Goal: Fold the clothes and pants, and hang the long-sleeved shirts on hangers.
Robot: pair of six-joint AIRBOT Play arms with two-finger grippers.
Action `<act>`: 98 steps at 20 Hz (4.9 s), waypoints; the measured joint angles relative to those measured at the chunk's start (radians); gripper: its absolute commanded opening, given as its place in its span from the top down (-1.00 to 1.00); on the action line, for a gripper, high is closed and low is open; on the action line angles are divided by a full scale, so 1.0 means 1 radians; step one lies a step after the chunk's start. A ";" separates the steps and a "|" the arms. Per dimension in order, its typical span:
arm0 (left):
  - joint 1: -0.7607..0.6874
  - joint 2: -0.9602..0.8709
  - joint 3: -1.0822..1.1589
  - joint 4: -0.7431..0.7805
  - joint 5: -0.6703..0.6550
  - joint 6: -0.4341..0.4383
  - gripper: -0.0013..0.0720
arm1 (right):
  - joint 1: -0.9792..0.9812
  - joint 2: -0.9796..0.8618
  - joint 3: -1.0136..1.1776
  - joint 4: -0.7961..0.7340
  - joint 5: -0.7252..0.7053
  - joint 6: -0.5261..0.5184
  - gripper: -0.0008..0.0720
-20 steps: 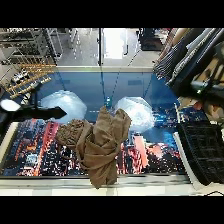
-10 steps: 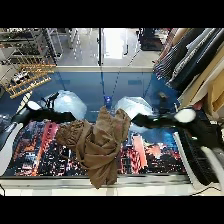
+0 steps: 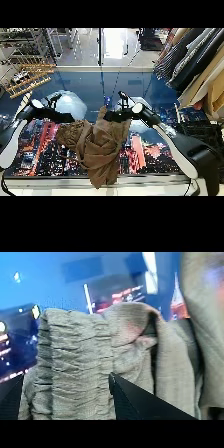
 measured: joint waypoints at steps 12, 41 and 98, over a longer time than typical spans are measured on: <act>-0.102 -0.024 0.003 -0.007 0.029 0.064 0.41 | 0.011 -0.262 0.312 -0.179 -0.003 0.062 -0.05; -0.127 -0.047 0.006 -0.060 -0.035 0.286 0.93 | -0.006 0.170 0.495 -0.534 0.366 0.193 0.94; 0.946 0.851 -0.016 -0.329 -0.026 0.138 0.93 | 0.037 -0.053 -0.007 -0.187 0.193 0.258 -0.16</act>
